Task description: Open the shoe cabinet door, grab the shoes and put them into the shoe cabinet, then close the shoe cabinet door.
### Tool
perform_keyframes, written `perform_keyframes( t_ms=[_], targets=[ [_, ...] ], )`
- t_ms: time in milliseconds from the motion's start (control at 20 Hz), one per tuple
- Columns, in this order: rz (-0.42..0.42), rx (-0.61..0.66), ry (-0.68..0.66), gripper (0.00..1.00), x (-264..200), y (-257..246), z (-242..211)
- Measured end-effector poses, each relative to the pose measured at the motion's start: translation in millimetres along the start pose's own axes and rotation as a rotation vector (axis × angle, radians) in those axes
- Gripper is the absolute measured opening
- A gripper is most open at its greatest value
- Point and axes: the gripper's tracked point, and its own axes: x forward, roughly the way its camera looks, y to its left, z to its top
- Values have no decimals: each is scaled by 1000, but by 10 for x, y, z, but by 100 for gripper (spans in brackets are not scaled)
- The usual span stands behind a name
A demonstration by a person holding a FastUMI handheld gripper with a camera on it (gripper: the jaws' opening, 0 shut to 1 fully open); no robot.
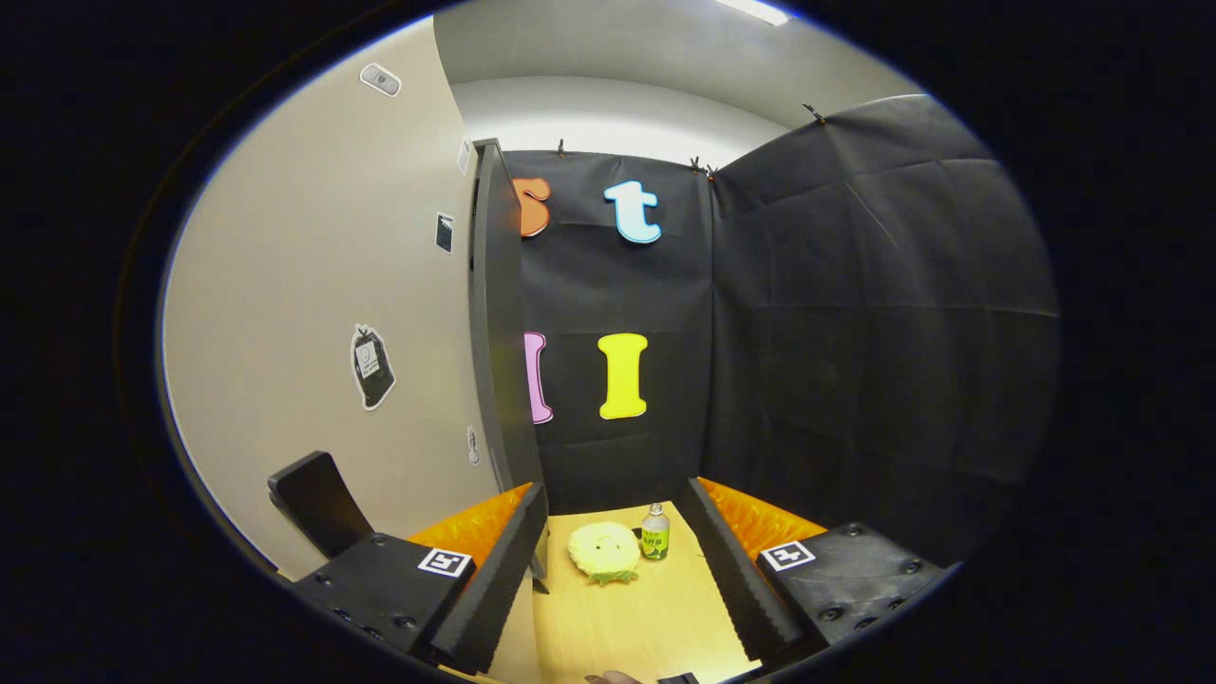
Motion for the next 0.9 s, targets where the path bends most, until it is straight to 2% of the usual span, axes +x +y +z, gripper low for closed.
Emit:
perform_keyframes(
  t_ms=[600,900],
  targets=[
    [72,-5,-21,97,-255,1086,-72],
    [131,33,-2,97,-138,1693,-136]
  ],
)
